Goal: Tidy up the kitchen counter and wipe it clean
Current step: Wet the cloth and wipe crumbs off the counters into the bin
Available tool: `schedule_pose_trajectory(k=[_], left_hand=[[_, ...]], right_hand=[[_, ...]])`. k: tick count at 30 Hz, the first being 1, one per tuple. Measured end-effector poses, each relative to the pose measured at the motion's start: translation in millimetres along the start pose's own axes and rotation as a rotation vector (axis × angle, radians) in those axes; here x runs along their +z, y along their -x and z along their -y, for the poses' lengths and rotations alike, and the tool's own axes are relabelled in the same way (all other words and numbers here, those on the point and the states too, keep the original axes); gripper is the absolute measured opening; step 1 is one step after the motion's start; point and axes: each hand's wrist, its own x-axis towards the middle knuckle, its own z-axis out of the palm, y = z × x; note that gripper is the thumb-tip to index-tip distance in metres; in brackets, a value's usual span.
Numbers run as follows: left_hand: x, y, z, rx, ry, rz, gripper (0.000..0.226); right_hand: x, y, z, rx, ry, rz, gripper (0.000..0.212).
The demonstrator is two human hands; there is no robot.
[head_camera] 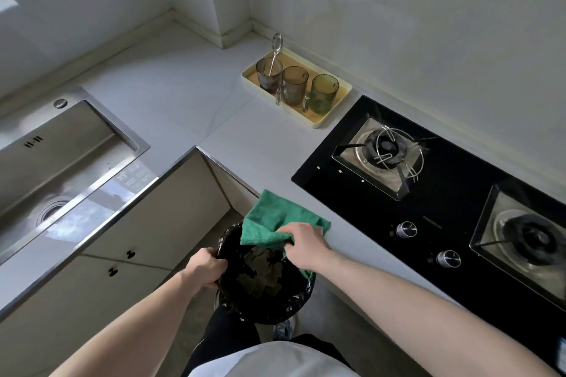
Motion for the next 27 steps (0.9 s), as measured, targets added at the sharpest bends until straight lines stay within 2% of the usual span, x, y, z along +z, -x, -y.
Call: schedule_pose_trajectory(k=[3, 8, 12, 16, 19, 22, 27], left_hand=[[2, 1, 2, -0.001, 0.015, -0.006, 0.008], [-1, -1, 4, 0.012, 0.032, -0.012, 0.008], [-5, -2, 4, 0.013, 0.05, -0.025, 0.009], [-7, -3, 6, 0.007, 0.06, -0.026, 0.009], [-7, -6, 6, 0.001, 0.064, -0.018, 0.012], [-6, -8, 7, -0.004, 0.064, -0.007, 0.016], [-8, -8, 5, -0.01, 0.061, 0.0, 0.017]], right_hand=[[-5, 8, 5, -0.031, -0.104, -0.088, 0.045], [-64, 12, -7, -0.086, -0.217, -0.364, 0.033], [-117, 15, -27, -0.093, -0.164, -0.529, 0.021], [-151, 6, -52, -0.014, -0.08, -0.667, 0.024], [-157, -10, -84, 0.073, 0.084, -0.66, 0.036], [-147, -25, -110, 0.183, 0.213, -0.576, 0.041], [-119, -51, -118, 0.287, 0.205, -0.476, 0.045]])
